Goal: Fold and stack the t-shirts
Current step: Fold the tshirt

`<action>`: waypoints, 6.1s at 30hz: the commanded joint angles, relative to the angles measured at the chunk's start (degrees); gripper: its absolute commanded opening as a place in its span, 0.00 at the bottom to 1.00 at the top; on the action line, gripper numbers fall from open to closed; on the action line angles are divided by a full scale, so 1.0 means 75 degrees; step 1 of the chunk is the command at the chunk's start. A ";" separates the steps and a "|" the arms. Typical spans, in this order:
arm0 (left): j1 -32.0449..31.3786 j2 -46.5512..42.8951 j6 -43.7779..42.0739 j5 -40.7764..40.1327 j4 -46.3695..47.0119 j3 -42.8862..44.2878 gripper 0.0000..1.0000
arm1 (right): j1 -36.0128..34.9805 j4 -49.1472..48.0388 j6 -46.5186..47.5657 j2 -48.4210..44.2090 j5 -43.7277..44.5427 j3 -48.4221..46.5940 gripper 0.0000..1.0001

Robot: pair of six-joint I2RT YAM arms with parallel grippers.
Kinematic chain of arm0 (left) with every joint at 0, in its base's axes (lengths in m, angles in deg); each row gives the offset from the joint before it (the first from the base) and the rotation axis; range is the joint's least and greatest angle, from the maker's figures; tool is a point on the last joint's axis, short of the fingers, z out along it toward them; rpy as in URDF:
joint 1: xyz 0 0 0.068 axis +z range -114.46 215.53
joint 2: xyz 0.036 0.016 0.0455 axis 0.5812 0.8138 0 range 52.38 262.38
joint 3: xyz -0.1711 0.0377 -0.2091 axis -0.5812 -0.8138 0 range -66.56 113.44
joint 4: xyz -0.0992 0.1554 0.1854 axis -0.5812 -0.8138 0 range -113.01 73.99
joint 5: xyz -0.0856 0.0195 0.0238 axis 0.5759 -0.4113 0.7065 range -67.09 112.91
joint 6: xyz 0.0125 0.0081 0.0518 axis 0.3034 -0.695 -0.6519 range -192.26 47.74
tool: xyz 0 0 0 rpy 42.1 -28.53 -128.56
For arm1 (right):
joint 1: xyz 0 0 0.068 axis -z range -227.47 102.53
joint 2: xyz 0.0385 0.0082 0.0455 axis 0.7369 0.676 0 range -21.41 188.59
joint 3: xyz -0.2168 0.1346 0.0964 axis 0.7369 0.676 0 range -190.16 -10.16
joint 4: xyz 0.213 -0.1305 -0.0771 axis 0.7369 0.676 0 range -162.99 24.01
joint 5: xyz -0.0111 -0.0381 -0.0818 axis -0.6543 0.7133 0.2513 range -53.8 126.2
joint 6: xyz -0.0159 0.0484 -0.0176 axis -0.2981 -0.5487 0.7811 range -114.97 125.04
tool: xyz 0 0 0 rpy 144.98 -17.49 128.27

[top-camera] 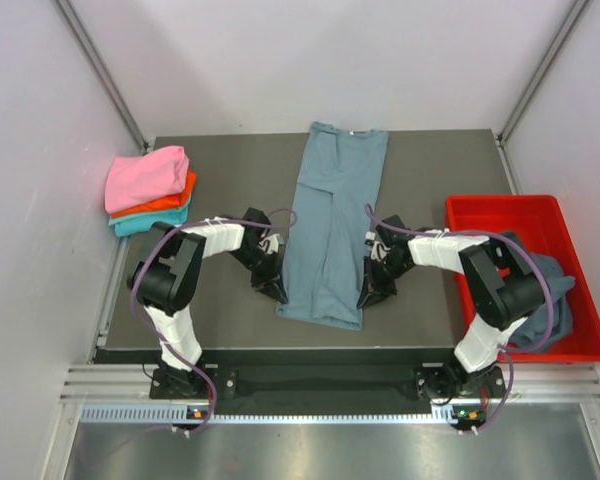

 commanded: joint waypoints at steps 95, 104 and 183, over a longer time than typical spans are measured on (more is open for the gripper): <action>0.0316 0.2779 -0.1258 -0.1025 -0.0393 0.7321 0.00 | 0.2666 -0.0153 0.1162 0.0994 -0.0001 -0.4946 0.00; 0.0703 0.3987 -0.1059 -0.1072 -0.0229 0.9314 0.00 | 0.2608 -0.0212 0.1244 0.2178 0.0058 -0.6166 0.00; 0.0973 0.2196 0.1426 0.1260 0.1201 0.4113 0.00 | 0.2538 -0.0786 0.0412 0.0939 -0.1079 -0.2701 0.00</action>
